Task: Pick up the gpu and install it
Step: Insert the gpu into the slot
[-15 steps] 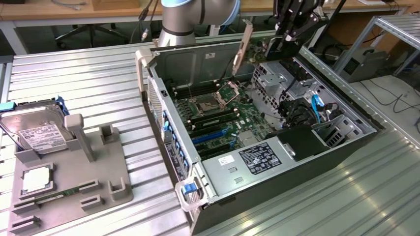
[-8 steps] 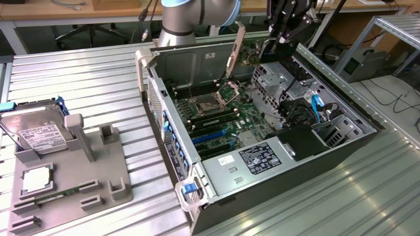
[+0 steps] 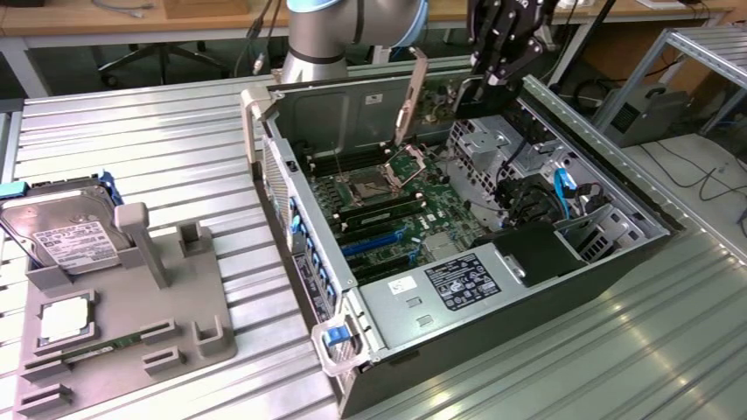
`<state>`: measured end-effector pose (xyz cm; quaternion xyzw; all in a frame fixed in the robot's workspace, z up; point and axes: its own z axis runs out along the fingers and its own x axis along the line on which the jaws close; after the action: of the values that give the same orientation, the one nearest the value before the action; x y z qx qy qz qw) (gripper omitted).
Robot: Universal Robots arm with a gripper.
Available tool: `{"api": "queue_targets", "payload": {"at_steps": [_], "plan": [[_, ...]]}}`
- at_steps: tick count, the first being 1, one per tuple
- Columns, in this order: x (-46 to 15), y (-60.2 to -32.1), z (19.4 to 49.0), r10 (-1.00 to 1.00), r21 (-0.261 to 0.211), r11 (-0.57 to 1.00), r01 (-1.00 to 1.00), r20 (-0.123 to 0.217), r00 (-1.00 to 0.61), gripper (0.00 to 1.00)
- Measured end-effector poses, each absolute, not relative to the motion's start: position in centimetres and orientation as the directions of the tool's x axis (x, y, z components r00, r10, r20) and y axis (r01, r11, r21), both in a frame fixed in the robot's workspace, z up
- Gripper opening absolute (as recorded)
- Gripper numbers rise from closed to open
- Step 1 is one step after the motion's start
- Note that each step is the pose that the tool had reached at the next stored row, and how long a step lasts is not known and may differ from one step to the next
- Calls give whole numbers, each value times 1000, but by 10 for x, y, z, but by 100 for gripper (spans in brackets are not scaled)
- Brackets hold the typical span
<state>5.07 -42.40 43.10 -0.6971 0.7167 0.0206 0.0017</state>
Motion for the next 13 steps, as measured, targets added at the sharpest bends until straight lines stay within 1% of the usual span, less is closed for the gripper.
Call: {"api": "queue_targets", "payload": {"at_steps": [13], "plan": [[42, -424, 412, -999, 27, 27, -999, -31, -28, 27]]}}
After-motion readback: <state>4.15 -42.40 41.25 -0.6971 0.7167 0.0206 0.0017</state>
